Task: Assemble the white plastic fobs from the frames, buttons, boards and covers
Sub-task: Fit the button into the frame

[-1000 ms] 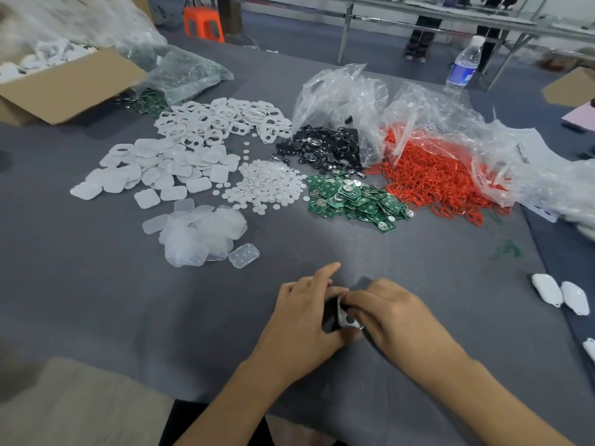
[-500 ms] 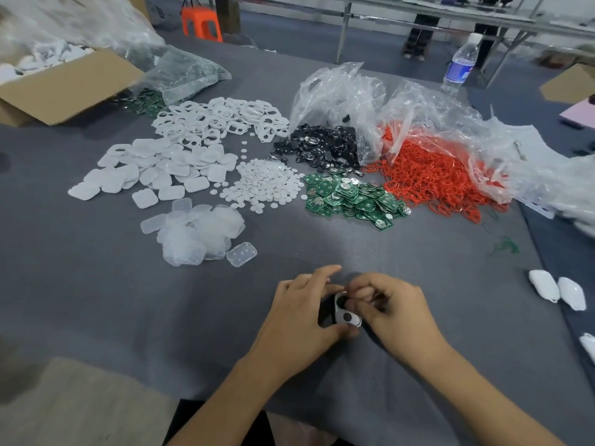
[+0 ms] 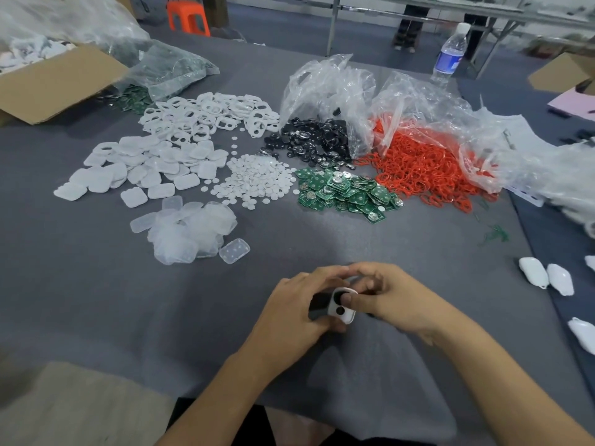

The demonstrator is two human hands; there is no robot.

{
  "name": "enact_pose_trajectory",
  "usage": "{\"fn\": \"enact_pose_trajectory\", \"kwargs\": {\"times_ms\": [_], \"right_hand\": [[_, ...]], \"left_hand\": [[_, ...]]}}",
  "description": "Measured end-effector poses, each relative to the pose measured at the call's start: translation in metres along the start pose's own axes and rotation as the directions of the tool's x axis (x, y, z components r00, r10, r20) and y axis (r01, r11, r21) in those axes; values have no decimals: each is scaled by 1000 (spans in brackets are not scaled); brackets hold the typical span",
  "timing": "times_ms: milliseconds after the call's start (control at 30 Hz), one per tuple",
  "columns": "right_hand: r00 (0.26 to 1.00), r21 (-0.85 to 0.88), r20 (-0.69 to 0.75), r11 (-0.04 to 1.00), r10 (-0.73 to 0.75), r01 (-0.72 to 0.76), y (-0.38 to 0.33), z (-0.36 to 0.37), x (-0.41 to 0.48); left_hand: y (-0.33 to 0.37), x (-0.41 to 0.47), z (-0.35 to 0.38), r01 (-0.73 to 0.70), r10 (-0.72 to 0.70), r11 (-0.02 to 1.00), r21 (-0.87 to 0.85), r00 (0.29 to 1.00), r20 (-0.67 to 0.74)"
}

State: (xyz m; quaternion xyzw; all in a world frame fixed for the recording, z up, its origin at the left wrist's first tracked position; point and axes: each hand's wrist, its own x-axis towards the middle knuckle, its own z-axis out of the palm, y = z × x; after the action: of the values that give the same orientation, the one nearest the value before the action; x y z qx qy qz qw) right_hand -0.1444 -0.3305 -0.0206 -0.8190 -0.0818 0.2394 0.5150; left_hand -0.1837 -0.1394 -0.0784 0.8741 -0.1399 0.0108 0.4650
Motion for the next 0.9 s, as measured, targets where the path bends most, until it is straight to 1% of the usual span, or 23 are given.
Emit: {"fn": "enact_pose_trajectory", "kwargs": {"times_ms": [67, 133, 300, 433, 533, 633, 700, 800, 900], "right_hand": [[999, -24, -16, 999, -30, 30, -1, 1, 1], [996, -32, -73, 998, -60, 58, 1, 6, 1], [976, 61, -209, 995, -68, 83, 10, 18, -3], [936, 8, -342, 995, -88, 96, 17, 34, -9], [924, -6, -372, 995, -95, 99, 20, 38, -10], [930, -26, -357, 996, -86, 82, 20, 34, -7], [930, -118, -347, 990, -118, 82, 21, 32, -5], [928, -331, -318, 940, -197, 86, 21, 28, -5], [936, -448, -258, 888, -238, 103, 19, 24, -3]], "left_hand": [[0, 0, -1, 10, -10, 1000, -3, 1000, 3], [-1, 0, -1, 29, -29, 1000, -4, 1000, 2], [-2, -1, 0, 43, -44, 998, 39, 999, 2], [-4, -1, 2, 10, -10, 994, 106, 1000, -6], [-4, -1, 1, -9, 11, 993, 116, 1000, -20], [-2, -1, 1, -9, 12, 992, 123, 1000, -26], [-2, -1, 1, -4, 7, 993, 120, 1000, -24], [0, -1, 1, -3, 5, 994, 113, 1000, -19], [1, 1, 1, -15, 17, 994, 110, 1000, -21]]}}
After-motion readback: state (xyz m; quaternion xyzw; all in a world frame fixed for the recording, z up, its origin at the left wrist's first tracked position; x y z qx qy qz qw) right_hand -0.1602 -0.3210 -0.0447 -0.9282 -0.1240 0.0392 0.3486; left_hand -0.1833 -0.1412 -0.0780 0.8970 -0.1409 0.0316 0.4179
